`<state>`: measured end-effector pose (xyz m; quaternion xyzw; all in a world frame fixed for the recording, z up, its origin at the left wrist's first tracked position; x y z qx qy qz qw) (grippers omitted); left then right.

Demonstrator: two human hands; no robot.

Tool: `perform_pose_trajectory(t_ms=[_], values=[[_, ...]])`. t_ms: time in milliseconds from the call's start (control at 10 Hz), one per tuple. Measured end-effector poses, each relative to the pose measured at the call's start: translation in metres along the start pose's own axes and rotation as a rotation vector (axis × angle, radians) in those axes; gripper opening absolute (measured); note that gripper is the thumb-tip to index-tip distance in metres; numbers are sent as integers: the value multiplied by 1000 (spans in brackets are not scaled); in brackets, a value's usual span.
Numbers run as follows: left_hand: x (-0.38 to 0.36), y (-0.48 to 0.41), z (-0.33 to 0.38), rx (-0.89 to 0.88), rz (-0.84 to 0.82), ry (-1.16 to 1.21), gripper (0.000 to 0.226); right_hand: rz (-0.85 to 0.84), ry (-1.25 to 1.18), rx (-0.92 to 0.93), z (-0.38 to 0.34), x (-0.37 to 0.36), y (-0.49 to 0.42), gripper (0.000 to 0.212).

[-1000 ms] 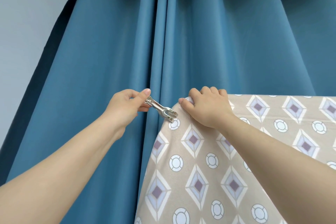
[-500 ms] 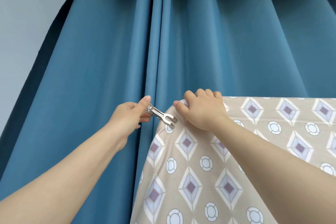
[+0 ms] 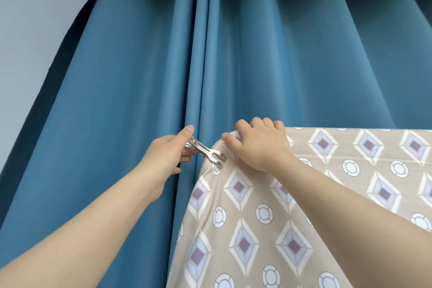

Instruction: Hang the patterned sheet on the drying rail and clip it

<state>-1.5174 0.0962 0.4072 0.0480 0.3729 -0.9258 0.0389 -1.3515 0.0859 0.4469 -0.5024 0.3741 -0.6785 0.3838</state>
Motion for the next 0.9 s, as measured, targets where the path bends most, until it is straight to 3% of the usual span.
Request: perform_pose_trajectory(t_ms=[500,700,900], values=[[6,9,8,59,-48,-126,24,-28,-16,-29,-2,5,2,48],[7,8,10,-90,38,-112,44,-34,-96,-57,-3,8,7,41],[1,31,15,-404,43,-342,32,29,-245,-136,-9,10,34,38]])
Point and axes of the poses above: each hand's wrist, its own y-axis away from the middle knuckle, its own x-axis out of the back of the hand, z = x × y, the point moved 4 cm from there along -y, towards the middle knuckle, and after that the axes turned 10 degrees about y, right-handed, at the moved point
